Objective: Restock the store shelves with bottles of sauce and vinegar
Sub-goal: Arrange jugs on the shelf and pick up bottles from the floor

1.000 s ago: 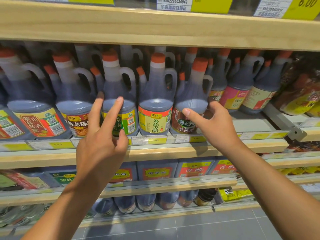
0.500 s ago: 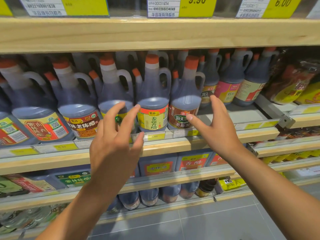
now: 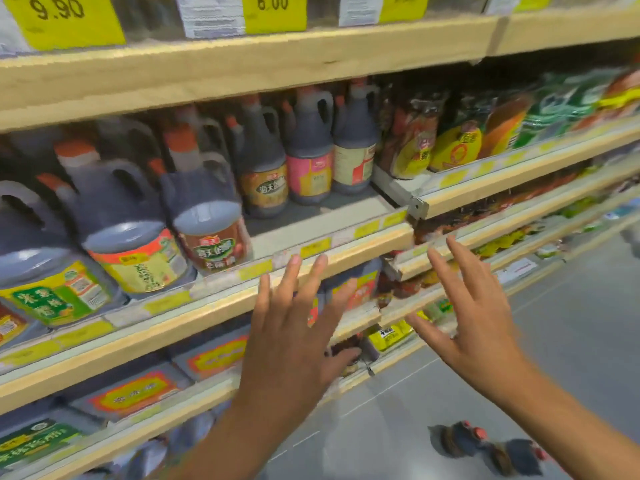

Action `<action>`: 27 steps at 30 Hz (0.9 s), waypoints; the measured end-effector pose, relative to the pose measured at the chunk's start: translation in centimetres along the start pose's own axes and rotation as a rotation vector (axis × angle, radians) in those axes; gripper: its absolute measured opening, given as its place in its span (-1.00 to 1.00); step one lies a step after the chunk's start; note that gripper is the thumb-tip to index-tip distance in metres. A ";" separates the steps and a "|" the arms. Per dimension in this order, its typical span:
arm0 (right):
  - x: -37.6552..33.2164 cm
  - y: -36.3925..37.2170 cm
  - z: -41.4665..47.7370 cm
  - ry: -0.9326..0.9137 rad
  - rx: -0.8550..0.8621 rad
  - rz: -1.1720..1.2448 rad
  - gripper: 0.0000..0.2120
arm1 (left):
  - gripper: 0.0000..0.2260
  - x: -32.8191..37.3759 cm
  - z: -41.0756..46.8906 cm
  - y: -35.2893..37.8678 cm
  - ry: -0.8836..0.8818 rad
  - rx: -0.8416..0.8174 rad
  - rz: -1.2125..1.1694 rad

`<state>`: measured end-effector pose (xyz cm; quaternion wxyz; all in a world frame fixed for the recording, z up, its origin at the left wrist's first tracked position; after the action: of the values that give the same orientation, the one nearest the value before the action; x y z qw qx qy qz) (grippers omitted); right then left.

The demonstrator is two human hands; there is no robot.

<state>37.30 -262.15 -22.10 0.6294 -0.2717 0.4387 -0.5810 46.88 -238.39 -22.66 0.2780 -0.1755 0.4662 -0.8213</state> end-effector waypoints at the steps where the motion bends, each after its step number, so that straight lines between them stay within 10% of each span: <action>1: 1.8 -0.5 -1.3 0.021 -0.009 -0.012 -0.22 | -0.19 1.6 0.4 1.1 0.023 -0.027 -0.017; 18: 26.9 -8.6 -20.9 0.468 -0.076 -0.119 -0.20 | -0.18 27.0 3.7 17.8 0.269 -0.321 -0.167; 27: 32.5 -1.6 -36.9 0.907 -0.312 0.063 0.07 | -0.04 31.3 -1.8 32.2 0.302 -0.773 -0.201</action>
<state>2.52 -287.78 -45.66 0.3433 -0.0688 0.7590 -0.5490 30.79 -269.86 -50.43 0.0389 -0.1891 0.7559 -0.6255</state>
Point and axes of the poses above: each hand's wrist, its own z-axis towards the middle knuckle, its own y-axis out of the palm, x = y × z, the point moved 3 cm from there along z, towards the middle knuckle, and after that the axes turned 2 degrees about -y, right-handed, at the moved point
